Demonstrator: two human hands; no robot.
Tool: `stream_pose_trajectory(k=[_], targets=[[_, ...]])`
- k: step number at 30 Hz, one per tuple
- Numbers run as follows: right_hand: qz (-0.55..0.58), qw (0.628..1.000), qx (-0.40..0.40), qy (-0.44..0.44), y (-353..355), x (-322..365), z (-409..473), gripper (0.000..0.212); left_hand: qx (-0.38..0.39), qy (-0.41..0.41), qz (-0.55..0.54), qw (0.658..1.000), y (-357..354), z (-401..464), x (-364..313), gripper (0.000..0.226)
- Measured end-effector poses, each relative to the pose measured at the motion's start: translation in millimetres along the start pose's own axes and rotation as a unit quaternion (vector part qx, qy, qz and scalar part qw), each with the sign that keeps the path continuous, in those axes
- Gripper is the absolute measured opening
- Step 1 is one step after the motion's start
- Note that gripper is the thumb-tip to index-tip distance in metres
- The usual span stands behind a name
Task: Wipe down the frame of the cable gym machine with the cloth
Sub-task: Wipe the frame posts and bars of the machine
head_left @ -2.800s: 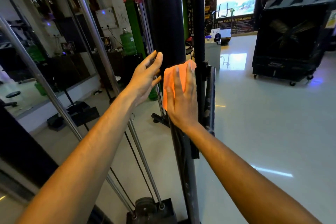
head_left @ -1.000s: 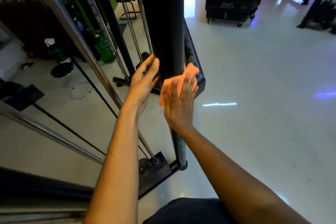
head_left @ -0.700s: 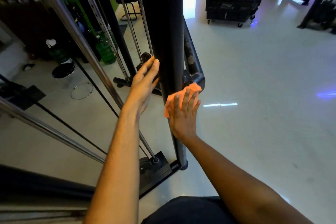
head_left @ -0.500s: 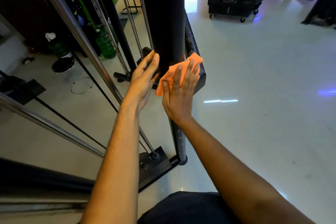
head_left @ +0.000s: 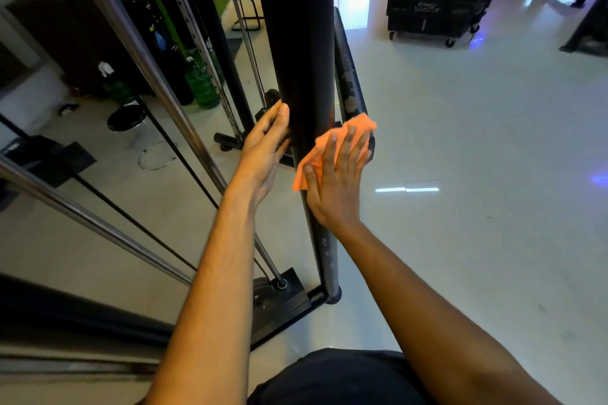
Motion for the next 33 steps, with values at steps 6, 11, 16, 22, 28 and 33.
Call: stream_pose_trajectory(k=[6, 11, 16, 22, 28, 33], targets=[[0.022, 0.999, -0.02, 0.026, 10, 10, 13, 0.089, -0.014, 0.004, -0.017, 1.0, -4, 0, 9, 0.055], [0.013, 0.996, 0.078, 0.048, -13, -30, -40, 0.078, -0.011, 0.02, 0.003, 1.0, -2, -7, 35, 0.067], [0.016, 0.995, 0.099, 0.003, -23, -38, -56, 0.095, -0.022, 0.059, 0.007, 0.998, -1, -14, 60, 0.061], [0.044, 0.997, 0.022, 0.065, -14, -4, -19, 0.092, -0.022, 0.059, -0.007, 0.998, 0, -6, 73, 0.091], [-0.008, 0.989, 0.142, 0.034, -69, -87, -109, 0.114, -0.033, 0.056, 0.019, 0.998, 0, -5, 108, 0.069], [0.031, 0.994, 0.1, 0.031, -75, -70, -100, 0.1, -0.026, 0.061, 0.048, 0.997, 10, 6, 142, 0.074]])
Point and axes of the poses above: each hand's wrist, its own z-axis towards the middle knuckle, its own y-axis out of the back of the hand, x = y × z, the point moved 9 cm from there along z, towards the middle knuckle, and after that the axes turned 6 degrees about z, right-handed, at the moved point
